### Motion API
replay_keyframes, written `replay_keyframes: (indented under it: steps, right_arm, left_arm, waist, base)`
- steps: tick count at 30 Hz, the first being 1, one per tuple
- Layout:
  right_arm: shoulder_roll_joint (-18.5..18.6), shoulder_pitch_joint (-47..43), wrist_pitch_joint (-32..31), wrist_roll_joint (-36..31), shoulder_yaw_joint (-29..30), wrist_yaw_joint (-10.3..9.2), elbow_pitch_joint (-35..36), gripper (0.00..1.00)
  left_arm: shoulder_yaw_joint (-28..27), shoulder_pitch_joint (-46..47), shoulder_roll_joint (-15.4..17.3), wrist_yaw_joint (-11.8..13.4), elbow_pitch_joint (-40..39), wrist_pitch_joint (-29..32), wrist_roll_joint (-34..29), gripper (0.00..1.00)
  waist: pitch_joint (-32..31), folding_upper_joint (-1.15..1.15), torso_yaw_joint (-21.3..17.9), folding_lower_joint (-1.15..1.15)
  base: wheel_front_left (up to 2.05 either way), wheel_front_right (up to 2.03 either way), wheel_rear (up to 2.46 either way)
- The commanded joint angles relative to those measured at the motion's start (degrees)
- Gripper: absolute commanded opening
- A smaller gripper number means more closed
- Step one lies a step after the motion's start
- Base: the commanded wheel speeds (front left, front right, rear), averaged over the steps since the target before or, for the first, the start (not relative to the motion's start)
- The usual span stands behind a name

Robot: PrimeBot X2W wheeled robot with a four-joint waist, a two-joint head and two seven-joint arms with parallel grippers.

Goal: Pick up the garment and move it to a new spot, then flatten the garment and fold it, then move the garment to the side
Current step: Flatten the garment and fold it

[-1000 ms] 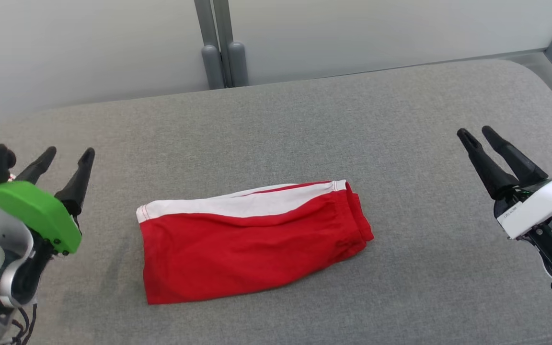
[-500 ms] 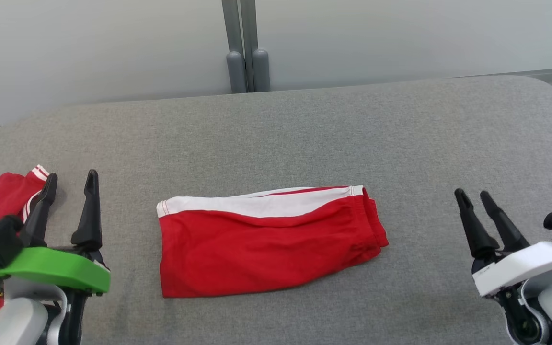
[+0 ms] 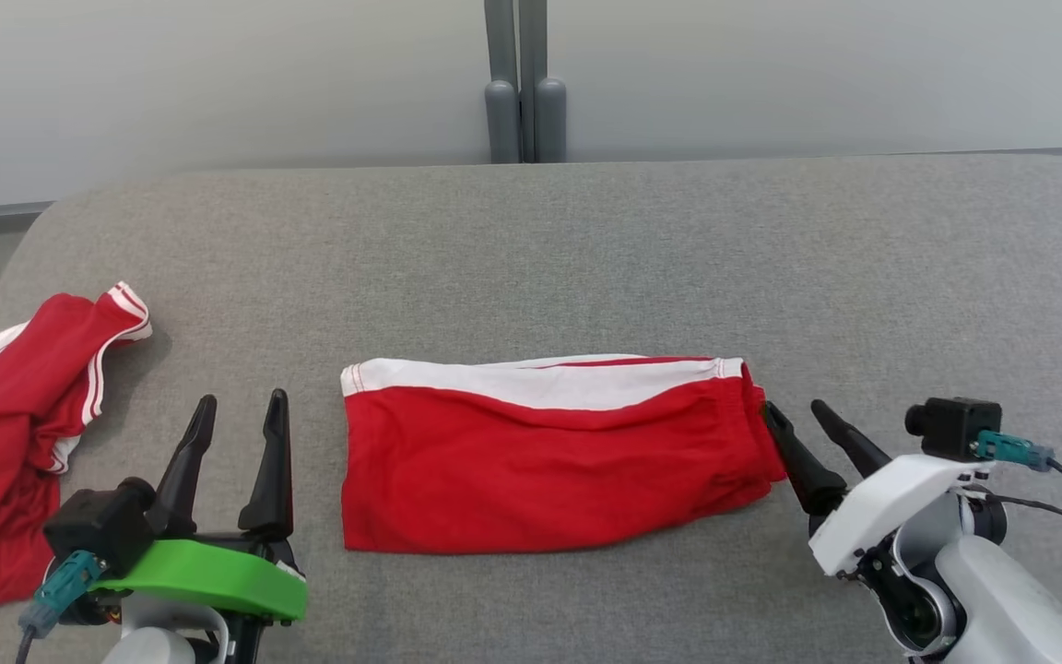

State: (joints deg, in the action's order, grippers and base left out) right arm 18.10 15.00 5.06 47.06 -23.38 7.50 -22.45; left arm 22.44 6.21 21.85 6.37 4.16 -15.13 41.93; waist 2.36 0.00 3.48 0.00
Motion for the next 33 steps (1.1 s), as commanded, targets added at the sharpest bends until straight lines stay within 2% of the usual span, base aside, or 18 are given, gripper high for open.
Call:
replay_keyframes:
  steps: [1, 6, 14, 21, 28, 30, 31, 33]
  right_arm:
    - [-0.5, 1.0, -1.0, -0.9, 0.0, -0.01, -1.2, 1.00]
    - [-1.9, 3.0, -3.9, -3.9, 1.2, -0.02, -5.4, 1.00]
    - [-5.0, 3.9, -6.3, -7.6, 6.9, -0.02, -11.0, 1.00]
    - [-6.6, 4.8, -9.9, -7.9, 9.0, -0.01, -13.8, 1.00]
    - [-8.8, 5.5, -16.2, -5.8, 10.2, -0.05, -17.8, 1.00]
    - [-9.4, 6.0, -17.1, -5.0, 10.1, -0.04, -17.6, 0.80]
    - [-9.7, 6.2, -17.4, -4.5, 9.9, -0.04, -17.3, 0.47]
    - [-10.0, 6.8, -17.6, -3.5, 9.6, -0.04, -16.6, 0.30]
  left_arm:
    - [-0.2, 0.3, -0.6, -0.6, 0.6, 0.0, -0.9, 1.00]
    - [-0.7, 1.1, -2.4, -2.5, 2.5, 0.0, -1.8, 1.00]
    - [-2.1, 1.8, -4.3, -4.4, 4.9, 0.0, -2.9, 1.00]
    - [-2.4, 2.6, -5.4, -5.4, 6.2, 0.0, -4.1, 1.00]
    - [-2.2, 3.4, -6.0, -6.3, 7.6, 0.0, -4.7, 1.00]
    - [-2.1, 3.7, -6.1, -6.4, 7.9, 0.0, -4.9, 1.00]
    - [-2.1, 3.8, -6.1, -6.4, 8.0, 0.0, -4.9, 1.00]
    - [-2.1, 4.0, -6.2, -6.6, 8.3, 0.0, -5.0, 1.00]
  waist:
    - [0.3, 0.00, 1.0, 0.00]
    - [0.9, 0.00, 2.6, 0.00]
    - [2.4, 0.00, 4.0, 0.00]
    - [3.7, 0.00, 4.2, 0.00]
    - [4.4, 0.00, 4.5, 0.00]
    - [4.5, 0.00, 4.6, 0.00]
    - [4.6, 0.00, 4.7, 0.00]
    - [4.6, 0.00, 4.9, 0.00]
  base:
    - [0.00, 0.00, 0.00]
    - [0.00, 0.00, 0.00]
    - [0.00, 0.00, 0.00]
    - [0.00, 0.00, 0.00]
    - [0.00, 0.00, 0.00]
    - [0.00, 0.00, 0.00]
    - [0.00, 0.00, 0.00]
    - [0.00, 0.00, 0.00]
